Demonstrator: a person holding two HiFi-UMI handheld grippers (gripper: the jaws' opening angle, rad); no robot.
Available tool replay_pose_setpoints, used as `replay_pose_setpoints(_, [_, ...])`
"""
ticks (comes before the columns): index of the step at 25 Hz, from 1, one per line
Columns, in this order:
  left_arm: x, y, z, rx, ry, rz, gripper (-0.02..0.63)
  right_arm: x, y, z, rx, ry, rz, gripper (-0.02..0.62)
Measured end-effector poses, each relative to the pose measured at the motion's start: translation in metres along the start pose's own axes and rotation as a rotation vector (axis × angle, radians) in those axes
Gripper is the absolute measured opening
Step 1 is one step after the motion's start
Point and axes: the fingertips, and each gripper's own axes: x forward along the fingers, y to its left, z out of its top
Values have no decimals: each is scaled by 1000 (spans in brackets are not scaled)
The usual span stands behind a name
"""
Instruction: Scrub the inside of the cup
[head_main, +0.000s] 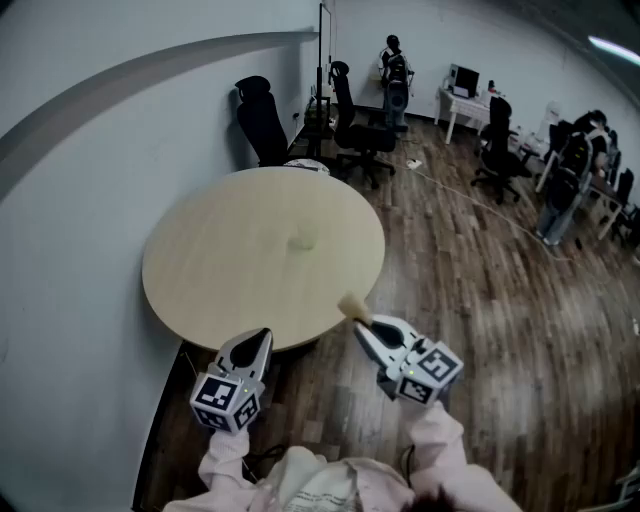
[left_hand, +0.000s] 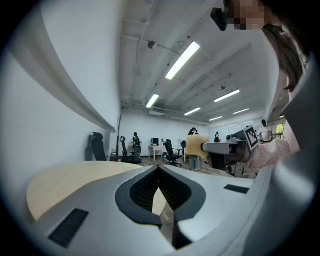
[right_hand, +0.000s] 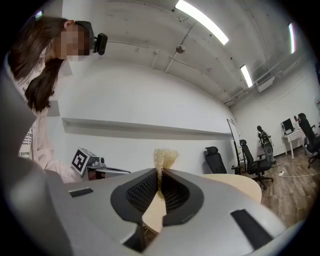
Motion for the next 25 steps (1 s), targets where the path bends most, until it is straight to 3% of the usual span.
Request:
replay_pose_setpoints(13, [6, -2, -8, -18, 6, -9, -2, 0, -4, -1, 17, -3, 14, 25])
replay_pose_setpoints(25, [36, -32, 1, -29, 2, -3, -2, -20, -31, 4, 29, 8, 39, 26])
